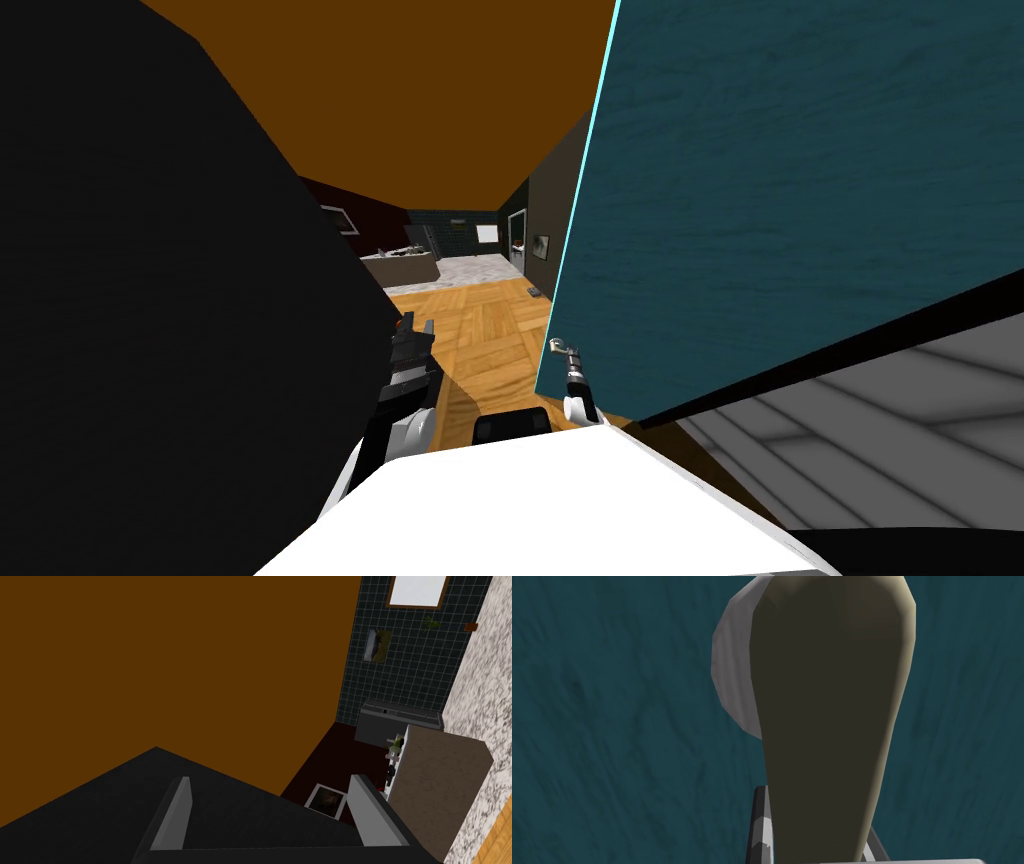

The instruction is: Push the door open

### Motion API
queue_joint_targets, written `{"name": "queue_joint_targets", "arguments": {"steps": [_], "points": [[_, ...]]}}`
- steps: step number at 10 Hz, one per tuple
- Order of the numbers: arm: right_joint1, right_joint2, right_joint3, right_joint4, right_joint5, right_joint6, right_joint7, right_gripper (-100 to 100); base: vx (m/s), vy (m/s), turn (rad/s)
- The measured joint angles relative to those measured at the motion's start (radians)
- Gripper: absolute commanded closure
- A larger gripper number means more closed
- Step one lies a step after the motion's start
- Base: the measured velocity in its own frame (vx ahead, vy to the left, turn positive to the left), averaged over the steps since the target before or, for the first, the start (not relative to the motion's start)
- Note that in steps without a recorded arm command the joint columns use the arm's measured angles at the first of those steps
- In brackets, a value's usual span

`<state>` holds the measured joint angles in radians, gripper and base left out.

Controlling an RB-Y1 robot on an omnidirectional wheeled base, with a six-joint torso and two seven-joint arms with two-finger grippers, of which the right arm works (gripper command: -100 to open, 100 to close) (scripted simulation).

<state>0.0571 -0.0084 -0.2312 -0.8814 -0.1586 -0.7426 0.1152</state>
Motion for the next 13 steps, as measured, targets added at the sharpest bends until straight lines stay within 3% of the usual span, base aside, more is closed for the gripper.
{"name": "queue_joint_targets", "arguments": {"steps": [3, 6, 8, 9, 11, 13], "points": [[0.011, -0.015, -0.017, -0.004, -0.011, 0.01, 0.007, 100, 0.185, -0.001, -0.028], [0.002, -0.039, -0.042, 0.001, -0.027, 0.012, 0.013, 100, 0.214, 0.011, -0.05], [-0.002, -0.047, -0.06, 0.013, -0.037, -0.001, 0.019, 100, 0.201, 0.001, -0.045], [0.006, -0.049, -0.069, -0.005, -0.042, 0.011, 0.022, 100, 0.205, 0.012, -0.053], [-0.008, -0.062, -0.091, 0.028, -0.055, -0.007, 0.024, 100, 0.166, 0.013, -0.045], [0.004, -0.061, -0.107, 0.009, -0.064, -0.001, 0.029, 100, 0.197, 0.01, -0.056]]}}
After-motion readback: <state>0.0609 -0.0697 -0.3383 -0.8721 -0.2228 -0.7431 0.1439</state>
